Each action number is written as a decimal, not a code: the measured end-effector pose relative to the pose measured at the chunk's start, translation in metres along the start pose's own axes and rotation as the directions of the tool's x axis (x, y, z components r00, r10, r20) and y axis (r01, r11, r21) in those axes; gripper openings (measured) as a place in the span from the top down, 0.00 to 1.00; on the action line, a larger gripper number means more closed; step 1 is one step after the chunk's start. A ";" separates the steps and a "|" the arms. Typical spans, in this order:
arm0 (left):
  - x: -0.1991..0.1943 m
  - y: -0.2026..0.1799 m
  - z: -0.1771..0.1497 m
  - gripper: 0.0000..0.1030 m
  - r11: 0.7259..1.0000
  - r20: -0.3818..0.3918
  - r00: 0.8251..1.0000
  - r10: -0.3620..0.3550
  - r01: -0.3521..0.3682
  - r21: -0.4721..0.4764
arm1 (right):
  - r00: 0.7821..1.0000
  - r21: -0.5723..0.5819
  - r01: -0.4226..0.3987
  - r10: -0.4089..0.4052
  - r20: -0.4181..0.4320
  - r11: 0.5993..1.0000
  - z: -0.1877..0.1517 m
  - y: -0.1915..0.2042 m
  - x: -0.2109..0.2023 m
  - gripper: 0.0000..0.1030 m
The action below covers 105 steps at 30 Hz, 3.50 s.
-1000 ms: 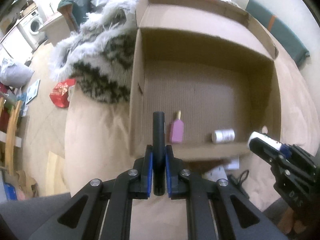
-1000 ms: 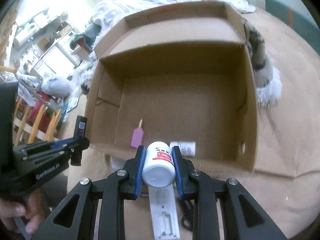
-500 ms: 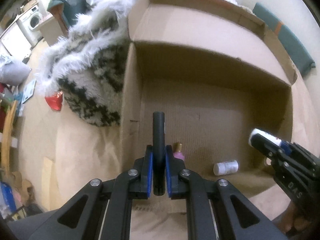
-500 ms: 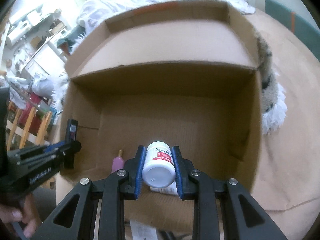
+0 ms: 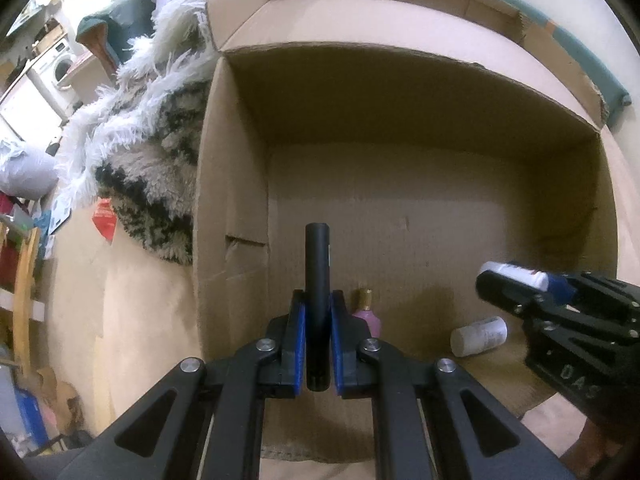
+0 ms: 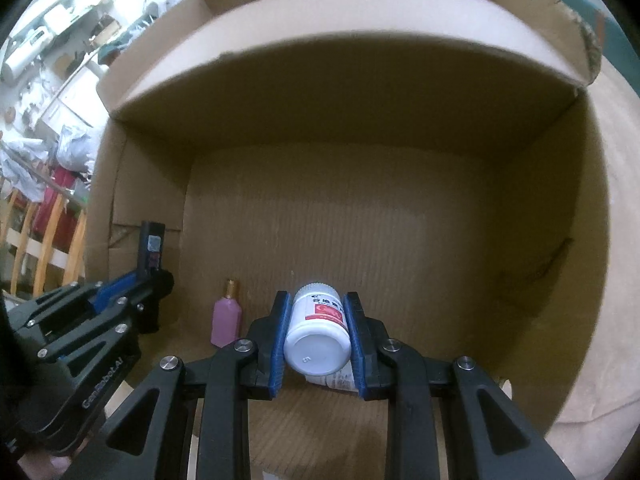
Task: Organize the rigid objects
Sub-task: 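Lower flashlight into box with left tool while right tool drops pill bottle inside, then withdraw both tools from the box toward the remaining items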
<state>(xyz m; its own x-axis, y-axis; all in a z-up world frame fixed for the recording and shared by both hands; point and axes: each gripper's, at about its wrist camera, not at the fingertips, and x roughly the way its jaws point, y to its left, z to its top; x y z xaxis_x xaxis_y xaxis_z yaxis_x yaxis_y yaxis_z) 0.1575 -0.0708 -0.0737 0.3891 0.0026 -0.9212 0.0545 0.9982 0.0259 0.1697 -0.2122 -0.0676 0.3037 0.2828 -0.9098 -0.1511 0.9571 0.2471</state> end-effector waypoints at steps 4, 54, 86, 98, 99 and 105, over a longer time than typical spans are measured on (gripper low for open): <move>0.001 -0.005 -0.003 0.90 1.000 -0.009 1.000 -0.017 0.017 -0.001 | 1.000 0.014 0.002 -0.002 -0.018 1.000 -0.001 -0.002 0.003 0.73; -0.058 0.022 0.003 0.37 0.986 0.045 0.995 -0.093 0.098 -0.134 | 0.965 0.134 -0.146 0.111 0.240 0.980 -0.007 -0.020 -0.075 0.22; 0.031 0.035 -0.077 0.37 0.932 -0.224 0.960 -0.167 0.080 -0.353 | 0.991 0.221 -0.126 0.112 0.073 0.967 -0.108 -0.037 -0.082 0.22; 0.047 0.017 -0.074 0.50 0.951 -0.238 0.965 -0.113 0.036 -0.306 | 0.983 0.270 -0.184 0.172 0.066 0.945 -0.103 -0.046 -0.074 0.22; 0.046 0.017 -0.075 0.51 0.956 -0.244 0.964 -0.106 0.031 -0.291 | 0.981 0.270 -0.193 0.181 0.069 0.943 -0.103 -0.046 -0.074 0.22; 0.038 0.019 -0.090 0.51 0.970 -0.257 0.963 -0.086 0.023 -0.241 | 0.975 0.313 -0.219 0.217 0.042 0.924 -0.104 -0.053 -0.067 0.22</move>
<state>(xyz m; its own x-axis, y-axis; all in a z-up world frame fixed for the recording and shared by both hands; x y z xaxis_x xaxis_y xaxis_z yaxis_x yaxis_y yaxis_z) 0.0908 -0.0468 -0.1430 0.1338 -0.0680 -0.9887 -0.1596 0.9831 -0.0892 0.0593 -0.2886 -0.0544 0.3028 0.4857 -0.8200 0.0883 0.8424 0.5316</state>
